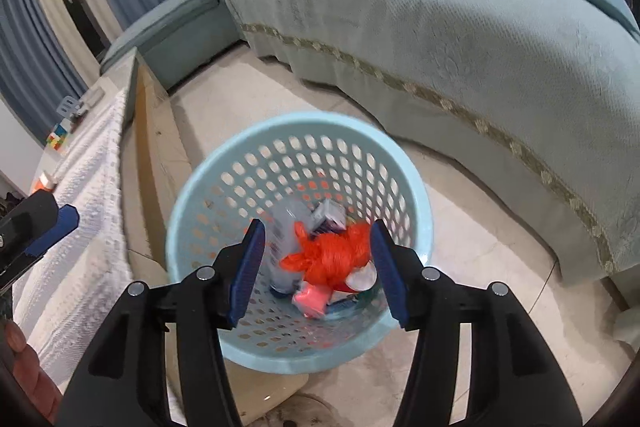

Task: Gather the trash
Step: 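Carry both items over the light blue basket and open both tools to drop them, then move both open tools back over the table toward the carton and cup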

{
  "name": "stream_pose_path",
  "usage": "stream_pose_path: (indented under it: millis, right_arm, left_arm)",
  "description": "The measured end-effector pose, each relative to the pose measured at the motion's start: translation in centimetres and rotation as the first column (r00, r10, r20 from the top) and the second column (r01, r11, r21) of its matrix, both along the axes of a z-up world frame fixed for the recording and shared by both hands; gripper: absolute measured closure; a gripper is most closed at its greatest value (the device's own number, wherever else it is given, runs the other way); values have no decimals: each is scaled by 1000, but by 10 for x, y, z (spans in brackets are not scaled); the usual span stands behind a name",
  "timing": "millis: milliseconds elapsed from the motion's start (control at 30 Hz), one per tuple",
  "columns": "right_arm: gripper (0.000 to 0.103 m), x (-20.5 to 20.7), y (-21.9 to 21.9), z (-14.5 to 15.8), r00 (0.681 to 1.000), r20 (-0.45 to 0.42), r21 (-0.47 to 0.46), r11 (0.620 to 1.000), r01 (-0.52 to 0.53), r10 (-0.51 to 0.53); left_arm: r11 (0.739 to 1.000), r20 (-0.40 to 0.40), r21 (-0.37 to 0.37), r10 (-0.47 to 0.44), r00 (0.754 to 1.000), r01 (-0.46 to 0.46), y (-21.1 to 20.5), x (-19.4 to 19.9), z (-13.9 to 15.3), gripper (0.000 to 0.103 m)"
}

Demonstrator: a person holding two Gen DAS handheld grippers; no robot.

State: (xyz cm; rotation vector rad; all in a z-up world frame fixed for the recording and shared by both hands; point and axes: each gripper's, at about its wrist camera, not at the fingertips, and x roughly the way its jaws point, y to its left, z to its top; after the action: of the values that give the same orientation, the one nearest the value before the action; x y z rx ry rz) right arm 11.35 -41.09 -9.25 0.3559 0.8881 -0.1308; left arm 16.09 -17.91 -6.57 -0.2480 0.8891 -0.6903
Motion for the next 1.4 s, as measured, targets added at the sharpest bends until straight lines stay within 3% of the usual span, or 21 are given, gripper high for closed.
stream_pose_path:
  millis: [233,400,533,633,733,867,967,1000,1033,1067,1167,1267,1333,1400]
  right_arm:
    - [52,2,55,70,985,142,-68,994,-89,98]
    - [51,6,116,110,943,265,-101,978,-180,201]
    - [36,11,175,125,897,348,-148,960,-236,274]
    - [30,23,213,120,879,366,-152,951,-268,306]
    - [18,42,249,101,877,354,-148,946,-290,324]
    - [18,66,294,70,871,318,-161,927,-339,374]
    - [18,81,324,46,863,274,-207,902,-379,425]
    - [20,84,331,41,858,257,-218,891,-398,445]
    - [29,86,338,35,850,239,-234,877,-419,470]
    - [38,88,347,29,839,217,-259,859,-442,498]
    - [42,86,362,23,816,205,-298,829,-473,540]
    - [42,82,358,24,803,229,-279,827,-488,551]
    - [41,86,355,21,809,213,-248,832,-497,547]
    - [41,89,351,20,814,208,-222,837,-500,542]
  left_arm:
    - [999,109,-46,27,994,-22,40,-17,56,41]
    - [994,228,-17,106,968,-105,104,-33,99,39]
    - [976,287,-7,211,934,-218,174,-40,118,33]
    - [951,319,38,281,905,-308,222,-41,124,22]
    - [896,338,95,381,860,-434,285,-39,120,14]
    - [830,328,146,472,818,-538,348,-27,105,14]
    - [797,293,162,524,800,-582,386,-11,88,14]
    - [786,277,159,546,791,-598,400,-5,80,14]
    - [779,265,160,558,787,-606,409,1,73,14]
    - [774,251,168,565,786,-610,416,9,65,14]
    - [761,229,212,572,788,-613,427,27,40,14]
    - [775,195,219,560,805,-593,431,43,20,17]
    - [792,185,216,541,820,-571,431,49,9,25]
    - [807,178,230,514,839,-543,423,51,3,47]
